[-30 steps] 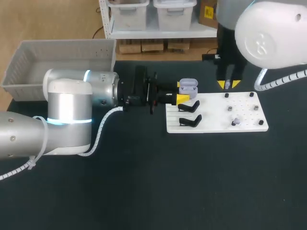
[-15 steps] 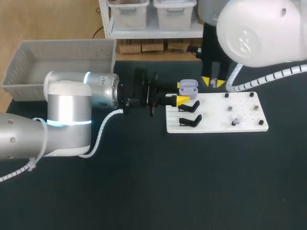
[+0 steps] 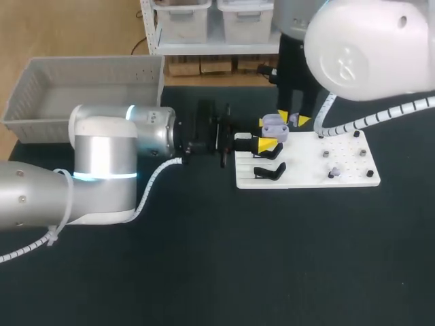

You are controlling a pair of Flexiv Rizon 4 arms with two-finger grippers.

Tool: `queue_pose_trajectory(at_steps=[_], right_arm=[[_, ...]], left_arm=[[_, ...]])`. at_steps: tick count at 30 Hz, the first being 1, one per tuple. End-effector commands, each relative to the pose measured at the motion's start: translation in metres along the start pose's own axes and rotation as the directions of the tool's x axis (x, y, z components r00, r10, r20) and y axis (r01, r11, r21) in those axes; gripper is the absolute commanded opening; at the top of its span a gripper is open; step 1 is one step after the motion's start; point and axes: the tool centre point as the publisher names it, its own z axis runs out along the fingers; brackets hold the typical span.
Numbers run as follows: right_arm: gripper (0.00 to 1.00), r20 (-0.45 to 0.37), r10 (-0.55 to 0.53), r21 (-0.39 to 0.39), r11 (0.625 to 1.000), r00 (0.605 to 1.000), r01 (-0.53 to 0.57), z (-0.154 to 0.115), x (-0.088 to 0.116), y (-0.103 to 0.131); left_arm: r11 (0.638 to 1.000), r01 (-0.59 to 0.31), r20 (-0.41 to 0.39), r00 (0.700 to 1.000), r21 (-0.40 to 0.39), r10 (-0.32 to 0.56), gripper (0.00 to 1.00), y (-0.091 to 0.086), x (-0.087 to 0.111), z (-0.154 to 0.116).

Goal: Pick up each earbud case from the left stands, insert the matching earbuds, close the lid, and place the case in the box.

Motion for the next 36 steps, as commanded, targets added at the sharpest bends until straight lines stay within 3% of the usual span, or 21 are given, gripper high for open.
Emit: queue_pose_trajectory(at_steps=[1,15,24,36], right_arm=[[0.0,0.007,0.002,-0.006,1.0,1.0,-0.002,0.0,0.002,-0.003],[0.0,0.007,0.002,-0.006,1.0,1.0,-0.002,0.0,0.002,-0.003],[0.0,0.0,0.156,0.021,0.988,0.988,-0.156,0.003,0.006,0.009],[0.0,-0.051,0.2,0.033,0.979,0.978,-0.199,0.015,0.007,0.013]], left_arm=[[1.0,-0.002,-0.001,1.0,-0.005,0.002,0.0,-0.001,0.0,0.001],[1.0,0.024,-0.004,1.0,-0.003,-0.024,0.0,-0.005,0.002,0.002],[1.0,0.029,-0.017,0.999,-0.003,-0.029,0.0,-0.005,0.002,0.004],[0.999,0.038,-0.022,0.999,0.015,-0.038,0.0,-0.006,0.002,0.005]])
